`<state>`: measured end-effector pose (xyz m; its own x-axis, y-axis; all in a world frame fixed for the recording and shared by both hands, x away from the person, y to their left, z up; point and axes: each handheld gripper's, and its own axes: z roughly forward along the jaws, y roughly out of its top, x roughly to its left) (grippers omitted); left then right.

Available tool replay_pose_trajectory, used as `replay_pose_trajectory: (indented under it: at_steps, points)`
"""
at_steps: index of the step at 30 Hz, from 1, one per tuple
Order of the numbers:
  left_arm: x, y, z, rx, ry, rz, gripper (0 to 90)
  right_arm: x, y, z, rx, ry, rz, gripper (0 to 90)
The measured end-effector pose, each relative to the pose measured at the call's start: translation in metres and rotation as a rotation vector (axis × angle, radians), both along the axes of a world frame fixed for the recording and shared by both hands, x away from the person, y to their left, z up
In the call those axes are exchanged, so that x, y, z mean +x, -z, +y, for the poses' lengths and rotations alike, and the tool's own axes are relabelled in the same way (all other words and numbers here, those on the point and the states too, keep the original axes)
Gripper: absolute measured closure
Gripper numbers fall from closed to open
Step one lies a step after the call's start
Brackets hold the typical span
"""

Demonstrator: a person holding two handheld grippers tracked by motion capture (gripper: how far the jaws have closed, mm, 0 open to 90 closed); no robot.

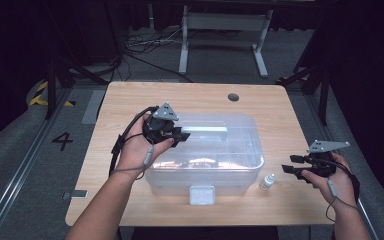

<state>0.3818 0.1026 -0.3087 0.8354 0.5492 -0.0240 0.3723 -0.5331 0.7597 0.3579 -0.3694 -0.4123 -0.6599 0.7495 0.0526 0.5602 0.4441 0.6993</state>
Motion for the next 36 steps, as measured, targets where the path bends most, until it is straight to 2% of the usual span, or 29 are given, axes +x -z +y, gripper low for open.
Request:
replay_pose_trajectory:
  at_steps: [3, 12, 19, 24, 36]
  points:
    - [0.002, -0.001, 0.001, -0.024, -0.009, 0.008, 75.9, 0.000, 0.000, 0.000, -0.002, -0.004, 0.001, 45.5]
    - [0.011, -0.010, 0.001, -0.023, -0.014, 0.035, 75.9, -0.001, -0.001, 0.001, -0.001, -0.005, -0.006, 45.5]
    - [0.017, -0.016, 0.000, -0.010, -0.019, 0.051, 75.7, -0.005, -0.008, 0.004, 0.046, -0.024, -0.034, 46.0]
    - [0.022, -0.022, -0.001, -0.002, -0.022, 0.060, 75.1, -0.008, -0.012, 0.005, 0.054, -0.030, -0.058, 47.1]
    - [0.035, -0.031, 0.000, -0.002, -0.011, 0.093, 74.8, -0.015, -0.021, 0.007, 0.084, -0.030, -0.079, 52.7]
